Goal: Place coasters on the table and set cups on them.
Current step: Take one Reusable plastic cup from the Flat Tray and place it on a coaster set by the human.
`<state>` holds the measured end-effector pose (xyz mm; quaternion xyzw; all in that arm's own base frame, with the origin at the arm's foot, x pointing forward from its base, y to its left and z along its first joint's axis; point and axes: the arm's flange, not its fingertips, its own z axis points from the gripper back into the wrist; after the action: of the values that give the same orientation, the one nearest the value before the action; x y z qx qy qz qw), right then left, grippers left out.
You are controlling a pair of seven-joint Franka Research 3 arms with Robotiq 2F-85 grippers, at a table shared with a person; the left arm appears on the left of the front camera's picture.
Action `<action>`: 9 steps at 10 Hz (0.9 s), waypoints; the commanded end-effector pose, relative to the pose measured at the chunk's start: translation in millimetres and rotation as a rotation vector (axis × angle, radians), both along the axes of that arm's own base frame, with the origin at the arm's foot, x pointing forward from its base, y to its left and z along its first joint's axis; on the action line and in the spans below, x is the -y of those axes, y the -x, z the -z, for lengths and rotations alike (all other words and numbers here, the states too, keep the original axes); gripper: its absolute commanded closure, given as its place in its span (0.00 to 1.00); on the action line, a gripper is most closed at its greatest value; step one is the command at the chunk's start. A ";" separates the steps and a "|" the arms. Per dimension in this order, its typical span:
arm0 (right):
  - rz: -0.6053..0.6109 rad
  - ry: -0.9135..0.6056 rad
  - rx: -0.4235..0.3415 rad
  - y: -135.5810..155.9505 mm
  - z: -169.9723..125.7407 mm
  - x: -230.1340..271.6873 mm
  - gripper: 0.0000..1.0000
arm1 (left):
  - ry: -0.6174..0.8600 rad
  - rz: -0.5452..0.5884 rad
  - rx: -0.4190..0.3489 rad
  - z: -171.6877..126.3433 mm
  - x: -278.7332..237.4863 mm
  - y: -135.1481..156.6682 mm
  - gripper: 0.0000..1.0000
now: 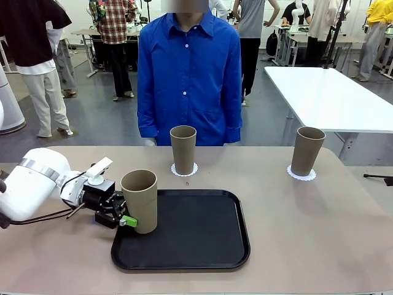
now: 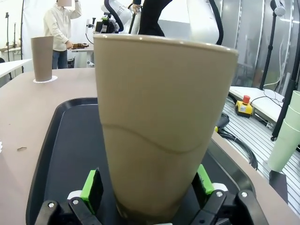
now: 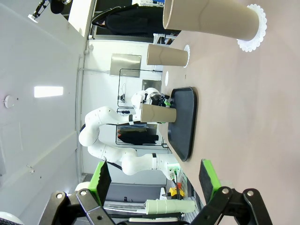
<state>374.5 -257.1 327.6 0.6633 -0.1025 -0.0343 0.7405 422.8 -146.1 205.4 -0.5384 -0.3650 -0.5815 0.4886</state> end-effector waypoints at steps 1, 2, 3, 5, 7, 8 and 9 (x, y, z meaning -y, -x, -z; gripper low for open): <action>-0.003 0.007 -0.009 0.2 0.5 -0.5 0.00 | -0.008 0.035 0.034 0.3 8.2 -1.0 0.00; -0.003 0.007 -0.009 0.2 0.5 -0.5 0.00 | -0.006 0.049 0.037 0.6 11.9 0.5 0.00; -0.003 0.007 -0.009 0.2 0.5 -0.5 0.00 | -0.007 0.060 0.039 0.8 14.7 1.5 0.00; -0.003 0.007 -0.009 0.2 0.5 -0.5 0.00 | -0.008 0.068 0.037 1.7 18.6 1.8 0.00; -0.003 0.007 -0.009 0.2 0.5 -0.5 0.00 | -0.007 0.077 0.052 4.2 19.9 1.4 0.58; -0.003 0.007 -0.009 0.2 0.5 -0.5 0.00 | -0.008 0.084 0.051 4.6 20.3 0.9 0.62; -0.003 0.007 -0.009 0.2 0.5 -0.5 0.00 | -0.007 0.084 0.051 5.0 20.7 1.5 1.00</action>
<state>374.5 -257.1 327.6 0.6633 -0.1025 -0.0343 0.7405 421.5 -164.9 205.5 -0.5447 -0.3511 -0.6014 0.4673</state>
